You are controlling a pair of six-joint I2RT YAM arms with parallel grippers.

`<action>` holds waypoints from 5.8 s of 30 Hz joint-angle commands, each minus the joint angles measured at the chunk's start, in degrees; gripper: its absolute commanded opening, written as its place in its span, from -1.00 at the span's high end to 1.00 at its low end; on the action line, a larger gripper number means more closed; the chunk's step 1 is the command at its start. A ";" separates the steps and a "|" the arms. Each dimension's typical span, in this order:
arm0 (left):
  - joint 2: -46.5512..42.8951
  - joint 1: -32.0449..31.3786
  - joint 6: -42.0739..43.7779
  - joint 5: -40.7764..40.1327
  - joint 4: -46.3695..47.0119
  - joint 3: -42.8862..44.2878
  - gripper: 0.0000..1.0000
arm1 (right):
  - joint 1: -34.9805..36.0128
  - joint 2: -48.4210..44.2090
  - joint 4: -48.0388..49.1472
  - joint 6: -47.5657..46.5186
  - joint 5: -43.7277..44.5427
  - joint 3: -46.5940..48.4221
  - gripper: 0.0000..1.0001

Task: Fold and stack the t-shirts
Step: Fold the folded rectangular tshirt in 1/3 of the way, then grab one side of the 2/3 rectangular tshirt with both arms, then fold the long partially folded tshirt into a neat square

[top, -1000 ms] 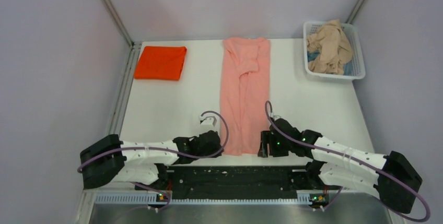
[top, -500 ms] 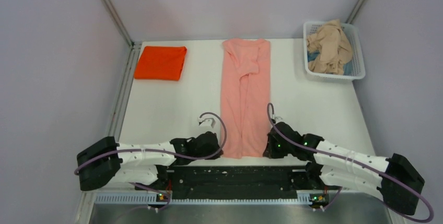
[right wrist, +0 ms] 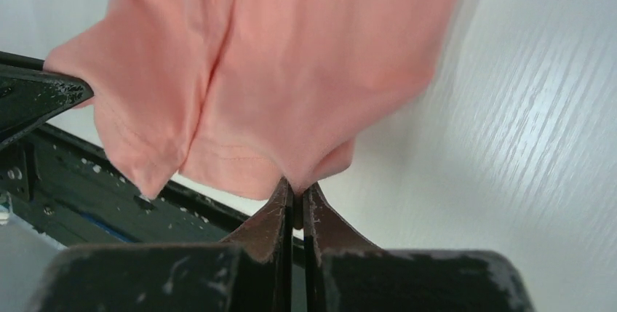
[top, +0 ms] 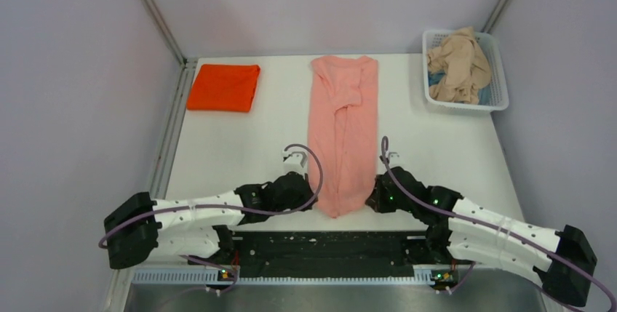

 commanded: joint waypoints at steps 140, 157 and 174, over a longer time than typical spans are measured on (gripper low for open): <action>1.62 17.58 2.97 14.54 4.09 -5.49 1.00 | -24.51 -6.04 2.73 -2.40 -18.55 -7.85 1.00; -6.30 17.33 12.48 -4.46 -4.69 16.10 1.00 | -24.50 -4.96 4.59 -9.26 -6.90 15.69 1.00; 15.91 35.83 20.56 6.72 -1.61 38.16 1.00 | -38.65 25.92 19.40 -15.62 -16.06 34.66 1.00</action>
